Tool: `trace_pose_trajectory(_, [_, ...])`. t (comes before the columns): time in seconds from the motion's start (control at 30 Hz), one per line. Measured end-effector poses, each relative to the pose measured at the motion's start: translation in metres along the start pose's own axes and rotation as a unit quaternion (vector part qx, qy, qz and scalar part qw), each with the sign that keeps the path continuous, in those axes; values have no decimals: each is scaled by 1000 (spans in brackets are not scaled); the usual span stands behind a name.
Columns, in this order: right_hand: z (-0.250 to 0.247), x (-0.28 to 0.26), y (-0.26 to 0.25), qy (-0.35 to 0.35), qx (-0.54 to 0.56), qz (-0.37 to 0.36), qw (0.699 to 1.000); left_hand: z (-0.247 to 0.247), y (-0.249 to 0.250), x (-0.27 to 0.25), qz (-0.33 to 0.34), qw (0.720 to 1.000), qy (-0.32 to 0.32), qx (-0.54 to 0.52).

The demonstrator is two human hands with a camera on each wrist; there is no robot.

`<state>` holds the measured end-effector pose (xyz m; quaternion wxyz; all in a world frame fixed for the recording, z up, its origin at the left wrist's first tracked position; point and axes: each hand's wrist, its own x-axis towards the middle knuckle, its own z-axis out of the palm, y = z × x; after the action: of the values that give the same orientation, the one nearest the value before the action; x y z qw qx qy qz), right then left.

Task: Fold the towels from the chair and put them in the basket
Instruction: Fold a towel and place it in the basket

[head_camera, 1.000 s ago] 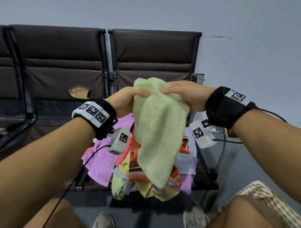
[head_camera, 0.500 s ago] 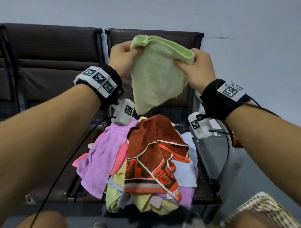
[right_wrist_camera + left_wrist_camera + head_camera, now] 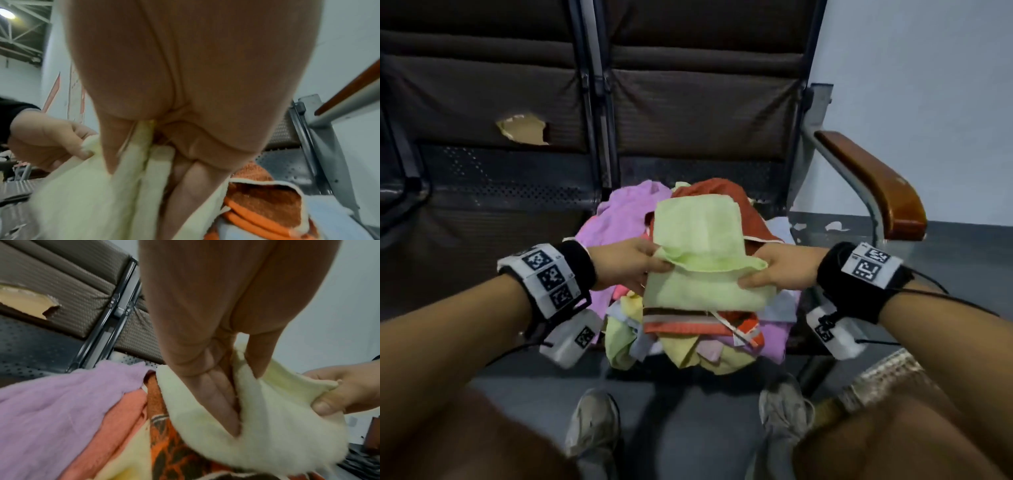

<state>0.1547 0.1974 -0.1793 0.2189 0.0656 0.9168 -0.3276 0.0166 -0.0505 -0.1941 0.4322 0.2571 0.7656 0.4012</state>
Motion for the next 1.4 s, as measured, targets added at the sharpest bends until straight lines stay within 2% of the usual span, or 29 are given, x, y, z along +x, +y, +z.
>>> trace_pose_trajectory(0.07, [5,3,6,-64,90,18,994,-2,-7,2,-29,999,-40,15])
trace_pose_trajectory(0.13, [4,10,9,-63,124,29,990,-5,-8,10,-38,999,-36,12])
trace_pose_trajectory(0.17, [3,16,11,-36,130,27,990,-7,-8,17,-36,999,-11,9])
trace_pose_trajectory(0.23, [-2,32,14,65,162,12,985,-12,-10,36,-18,997,80,-7])
trace_pose_trajectory(0.3, [-8,51,17,177,218,-16,960,-18,-10,55,7,982,182,-40])
trace_pose_trajectory(0.37, [-14,72,17,262,253,-32,931,-23,-8,72,30,966,246,-71])
trace_pose_trajectory(0.43, [-20,89,14,328,231,-32,916,-28,-2,85,38,951,300,-62])
trace_pose_trajectory(0.53, [-20,105,10,400,172,-14,900,-37,2,97,22,928,369,45])
trace_pose_trajectory(0.6, [-12,102,8,433,95,-21,896,-33,-5,98,32,911,405,66])
trace_pose_trajectory(0.67, [0,91,8,403,34,-62,912,-22,-18,90,86,902,414,83])
trace_pose_trajectory(0.7, [6,84,9,360,13,-86,929,-15,-23,85,111,912,387,81])
trace_pose_trajectory(0.8, [24,67,17,219,-102,-122,963,1,-38,66,122,958,231,116])
trace_pose_trajectory(0.83, [29,65,21,187,-143,-120,965,4,-44,62,124,957,198,171])
trace_pose_trajectory(0.9, [36,63,29,158,-190,-104,963,7,-54,57,145,937,177,262])
trace_pose_trajectory(1.0, [37,66,35,175,-210,-102,956,9,-60,54,159,926,214,269])
trace_pose_trajectory(1.13, [30,61,30,230,-159,-116,953,10,-56,49,165,913,274,252])
trace_pose_trajectory(1.27, [19,48,24,265,-92,-112,953,3,-44,42,156,931,303,131])
trace_pose_trajectory(1.4, [15,50,23,253,47,-103,961,-2,-40,44,125,944,303,32])
